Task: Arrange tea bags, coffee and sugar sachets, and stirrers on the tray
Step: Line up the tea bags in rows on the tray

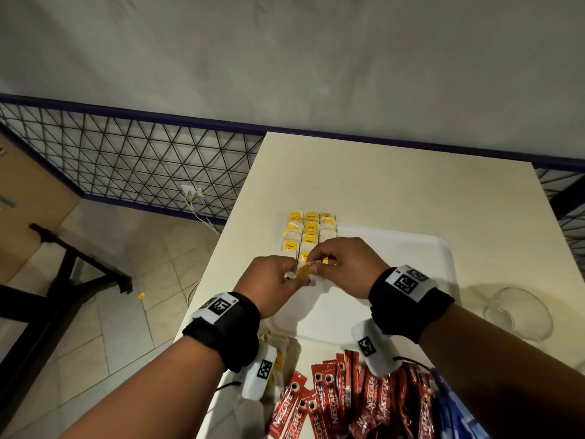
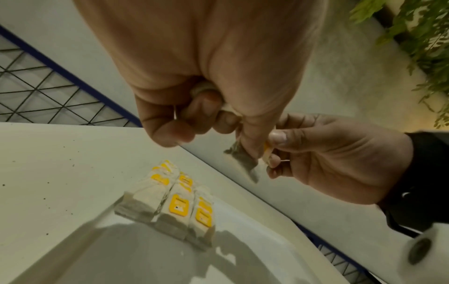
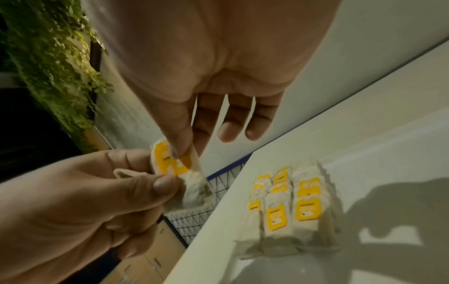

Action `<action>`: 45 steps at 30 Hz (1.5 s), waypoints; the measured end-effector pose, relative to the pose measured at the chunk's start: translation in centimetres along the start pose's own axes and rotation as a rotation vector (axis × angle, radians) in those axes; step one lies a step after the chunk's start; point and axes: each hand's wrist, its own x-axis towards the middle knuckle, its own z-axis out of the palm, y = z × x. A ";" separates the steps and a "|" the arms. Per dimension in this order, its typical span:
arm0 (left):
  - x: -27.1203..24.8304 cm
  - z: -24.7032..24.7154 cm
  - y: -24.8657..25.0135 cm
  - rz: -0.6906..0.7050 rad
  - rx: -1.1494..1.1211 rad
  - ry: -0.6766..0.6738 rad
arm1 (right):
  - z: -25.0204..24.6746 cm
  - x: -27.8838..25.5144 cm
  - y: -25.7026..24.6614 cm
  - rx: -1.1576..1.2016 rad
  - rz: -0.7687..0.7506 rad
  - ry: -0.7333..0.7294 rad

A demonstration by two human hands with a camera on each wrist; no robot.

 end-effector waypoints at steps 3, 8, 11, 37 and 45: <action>1.0 0.0 -1.0 -0.032 0.048 -0.029 | 0.0 0.7 1.4 -0.076 0.066 -0.034; 1.8 -0.5 -3.6 -0.063 0.081 -0.045 | 1.4 1.3 4.9 -0.230 0.197 -0.193; 2.1 -0.3 -5.5 -0.114 0.154 -0.055 | 2.5 1.5 5.9 -0.226 0.244 -0.308; 1.4 0.2 -4.9 -0.430 -1.064 -0.086 | 3.3 4.6 5.8 -0.054 0.197 0.070; 0.6 0.2 -2.7 -0.462 -1.395 -0.200 | 3.4 2.9 0.4 0.133 0.080 -0.023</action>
